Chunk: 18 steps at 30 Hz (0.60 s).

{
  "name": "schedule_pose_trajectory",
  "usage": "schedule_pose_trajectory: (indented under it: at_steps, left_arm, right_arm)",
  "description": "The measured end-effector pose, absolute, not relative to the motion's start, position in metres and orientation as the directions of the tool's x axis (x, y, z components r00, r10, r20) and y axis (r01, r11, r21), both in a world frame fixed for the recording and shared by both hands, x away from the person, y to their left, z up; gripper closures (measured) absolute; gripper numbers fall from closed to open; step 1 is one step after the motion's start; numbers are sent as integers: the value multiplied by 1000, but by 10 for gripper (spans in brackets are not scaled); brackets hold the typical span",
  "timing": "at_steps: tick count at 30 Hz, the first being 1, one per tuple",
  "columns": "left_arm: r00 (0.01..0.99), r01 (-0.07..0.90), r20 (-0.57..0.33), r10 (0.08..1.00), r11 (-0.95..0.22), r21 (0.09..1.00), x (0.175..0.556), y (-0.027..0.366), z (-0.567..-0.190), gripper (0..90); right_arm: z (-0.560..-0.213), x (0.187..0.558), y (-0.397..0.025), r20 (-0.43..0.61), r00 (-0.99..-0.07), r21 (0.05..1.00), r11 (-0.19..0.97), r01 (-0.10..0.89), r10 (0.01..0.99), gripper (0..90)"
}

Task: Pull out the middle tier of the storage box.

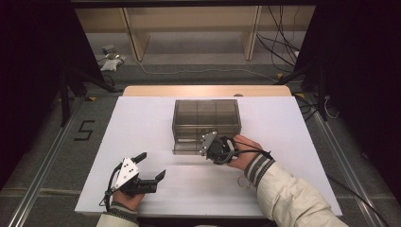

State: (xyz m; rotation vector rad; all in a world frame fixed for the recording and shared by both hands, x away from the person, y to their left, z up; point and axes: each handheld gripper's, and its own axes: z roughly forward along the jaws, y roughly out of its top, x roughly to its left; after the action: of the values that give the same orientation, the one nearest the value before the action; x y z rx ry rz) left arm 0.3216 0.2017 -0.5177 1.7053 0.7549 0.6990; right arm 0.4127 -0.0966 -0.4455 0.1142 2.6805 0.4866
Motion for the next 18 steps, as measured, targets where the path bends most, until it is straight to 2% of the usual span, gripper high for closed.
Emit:
schedule_pose_trajectory:
  at_steps: [18]
  left_arm:
    - [624, 138, 75, 778, -204, 969, 322, 201, -518, 68]
  right_arm:
    - [-437, 407, -99, -366, -913, 415, 910, 12, 179, 626]
